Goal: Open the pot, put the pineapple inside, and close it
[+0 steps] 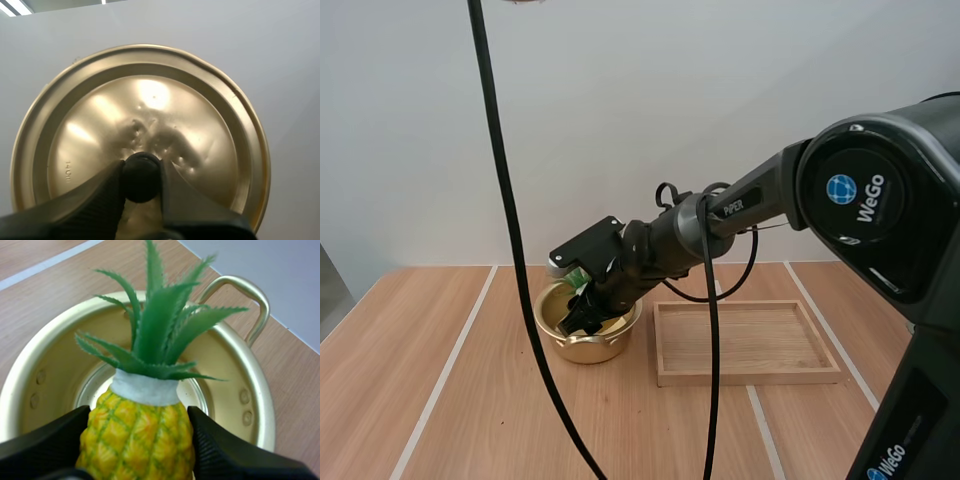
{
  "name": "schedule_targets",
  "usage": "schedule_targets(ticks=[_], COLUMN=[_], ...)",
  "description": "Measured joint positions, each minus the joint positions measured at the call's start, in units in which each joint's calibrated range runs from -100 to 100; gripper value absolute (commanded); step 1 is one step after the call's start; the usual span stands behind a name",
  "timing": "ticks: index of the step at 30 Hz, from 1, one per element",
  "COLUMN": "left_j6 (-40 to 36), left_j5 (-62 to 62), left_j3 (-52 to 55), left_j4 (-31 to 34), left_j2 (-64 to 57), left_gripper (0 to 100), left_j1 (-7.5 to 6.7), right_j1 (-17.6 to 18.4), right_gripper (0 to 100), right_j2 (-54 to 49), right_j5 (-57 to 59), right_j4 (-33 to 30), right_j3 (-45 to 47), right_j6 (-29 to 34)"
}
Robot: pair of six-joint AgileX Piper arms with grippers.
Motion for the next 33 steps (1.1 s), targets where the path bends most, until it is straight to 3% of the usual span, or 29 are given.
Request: schedule_targets(ticks=[24, 25, 27, 28, 29, 33], left_j6=[0.0, 0.0, 0.0, 0.0, 0.0, 0.0], left_j5=[0.0, 0.0, 0.0, 0.0, 0.0, 0.0], left_j3=[0.0, 0.0, 0.0, 0.0, 0.0, 0.0], left_j4=[0.0, 0.0, 0.0, 0.0, 0.0, 0.0], left_j2=[0.0, 0.0, 0.0, 0.0, 0.0, 0.0], left_gripper=[0, 0, 0, 0, 0, 0], left_j1=[0.0, 0.0, 0.0, 0.0, 0.0, 0.0], right_j1=[0.0, 0.0, 0.0, 0.0, 0.0, 0.0], right_gripper=[0, 11, 54, 87, 100, 100], right_j2=[3.93, 3.93, 3.93, 3.93, 3.93, 3.93], right_j5=[-4.23, -4.23, -4.23, -4.23, -4.41, -5.79], right_j4=[-0.52, -0.52, -0.52, -0.52, -0.52, -0.4], right_j3=[-0.02, -0.02, -0.02, -0.02, -0.02, -0.02], right_j6=[0.0, 0.0, 0.0, 0.0, 0.0, -0.15])
